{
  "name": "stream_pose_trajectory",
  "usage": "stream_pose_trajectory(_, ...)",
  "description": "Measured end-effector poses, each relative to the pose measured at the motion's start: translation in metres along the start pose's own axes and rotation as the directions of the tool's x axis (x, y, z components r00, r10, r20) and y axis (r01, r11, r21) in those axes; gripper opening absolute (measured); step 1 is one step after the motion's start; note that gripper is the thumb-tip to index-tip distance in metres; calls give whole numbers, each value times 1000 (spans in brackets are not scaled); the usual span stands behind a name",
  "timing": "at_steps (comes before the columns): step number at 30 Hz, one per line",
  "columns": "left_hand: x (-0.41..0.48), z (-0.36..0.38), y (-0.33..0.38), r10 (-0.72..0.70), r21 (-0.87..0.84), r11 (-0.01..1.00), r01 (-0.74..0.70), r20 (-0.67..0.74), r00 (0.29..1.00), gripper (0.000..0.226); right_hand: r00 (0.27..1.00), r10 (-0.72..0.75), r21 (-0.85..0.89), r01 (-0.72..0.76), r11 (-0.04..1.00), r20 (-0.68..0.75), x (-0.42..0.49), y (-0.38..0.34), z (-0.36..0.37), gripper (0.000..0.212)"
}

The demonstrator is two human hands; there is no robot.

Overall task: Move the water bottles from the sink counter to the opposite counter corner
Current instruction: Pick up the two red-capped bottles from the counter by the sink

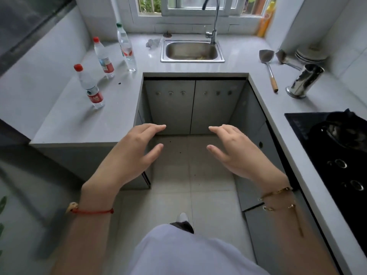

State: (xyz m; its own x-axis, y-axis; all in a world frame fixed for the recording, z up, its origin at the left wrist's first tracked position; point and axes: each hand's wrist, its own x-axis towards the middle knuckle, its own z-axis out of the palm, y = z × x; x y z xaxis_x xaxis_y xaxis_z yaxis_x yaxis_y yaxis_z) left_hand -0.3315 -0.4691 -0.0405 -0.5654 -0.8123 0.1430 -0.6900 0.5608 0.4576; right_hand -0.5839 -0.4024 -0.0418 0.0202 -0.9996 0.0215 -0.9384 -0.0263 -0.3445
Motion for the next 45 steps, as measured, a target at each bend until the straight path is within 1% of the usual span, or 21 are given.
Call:
stream_pose_trajectory(5, 64, 0, -20, -5, 8, 1000, 5, 4, 1000, 48, 1000, -12, 7, 12, 1000, -24, 64, 21, -8, 54)
stream_pose_trajectory(9, 97, 2, -38, -24, 15, 1000, 24, 32, 999, 48, 1000, -2, 29, 1, 1000, 25, 99, 37, -4, 54)
stream_pose_trajectory(14, 130, 5, -62, -86, 13, 996, 86, 62, 994, 47, 998, -14, 55, 11, 998, 67, 145, 53, 1, 54)
stream_pose_trajectory(19, 165, 7, -82, -161, 4, 987, 161, 42, 986, 45, 993, -76, 84, 68, 994, 92, 206, 67, 6, 53)
stream_pose_trajectory(24, 206, 12, -102, -279, -11, 960, 280, 7, 960, 45, 971, -192, 102, 179, 979, 139, 280, 84, 8, 51)
stream_pose_trajectory(28, 240, 15, -111, -407, -32, 913, 406, -16, 914, 45, 935, -291, 114, 273, 955, 204, 345, 98, 6, 51)
stream_pose_trajectory(32, 276, 15, -113, -527, -57, 850, 524, -59, 848, 44, 888, -389, 110, 374, 921, 245, 408, 109, -1, 50)
stream_pose_trajectory(40, 328, 20, -115, -671, -127, 741, 659, -188, 717, 43, 770, -557, 130, 546, 828, 311, 506, 114, -8, 51)
stream_pose_trajectory(45, 333, 24, -119, -755, -157, 653, 741, -214, 620, 43, 682, -649, 170, 634, 754, 336, 541, 98, -3, 51)
